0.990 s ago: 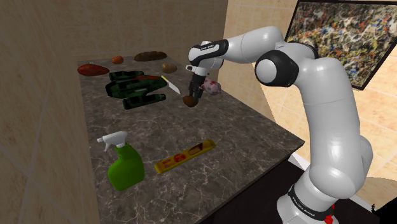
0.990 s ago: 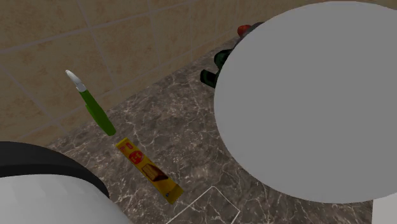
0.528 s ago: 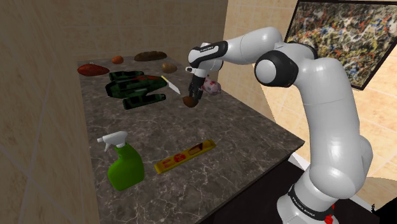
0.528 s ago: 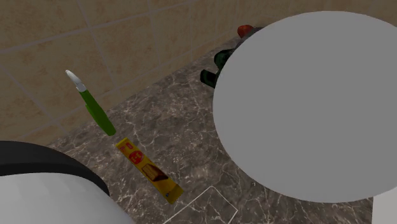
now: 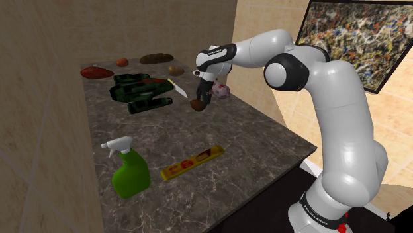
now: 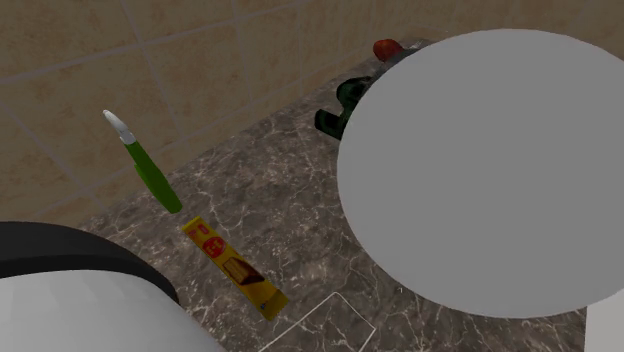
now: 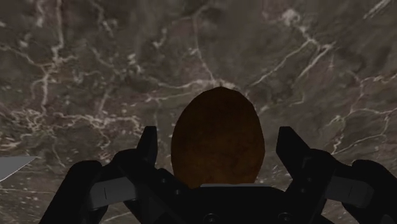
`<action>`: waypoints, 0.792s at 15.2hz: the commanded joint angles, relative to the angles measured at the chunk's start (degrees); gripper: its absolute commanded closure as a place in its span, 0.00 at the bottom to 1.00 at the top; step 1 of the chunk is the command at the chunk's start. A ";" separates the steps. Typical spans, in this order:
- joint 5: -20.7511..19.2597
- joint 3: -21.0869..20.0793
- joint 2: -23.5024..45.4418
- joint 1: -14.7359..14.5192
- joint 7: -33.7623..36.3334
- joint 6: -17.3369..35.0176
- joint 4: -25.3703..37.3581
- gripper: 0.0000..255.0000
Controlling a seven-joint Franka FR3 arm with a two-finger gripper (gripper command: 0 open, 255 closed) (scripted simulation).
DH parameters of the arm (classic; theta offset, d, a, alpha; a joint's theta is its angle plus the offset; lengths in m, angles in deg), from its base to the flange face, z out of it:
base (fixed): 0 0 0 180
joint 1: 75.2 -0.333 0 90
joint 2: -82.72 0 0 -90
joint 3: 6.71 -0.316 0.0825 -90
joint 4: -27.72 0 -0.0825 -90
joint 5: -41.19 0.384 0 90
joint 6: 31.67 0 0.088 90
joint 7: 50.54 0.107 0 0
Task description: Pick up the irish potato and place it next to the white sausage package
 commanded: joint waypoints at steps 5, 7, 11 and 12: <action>-0.89 0.67 -2.33 1.01 0.68 -5.68 3.25 0.00; -0.89 0.67 -2.33 1.01 0.68 -5.68 3.25 0.00; -0.89 0.67 -2.33 1.01 0.68 -5.68 3.25 0.00; -0.89 0.67 -2.33 1.01 0.68 -5.68 3.25 0.00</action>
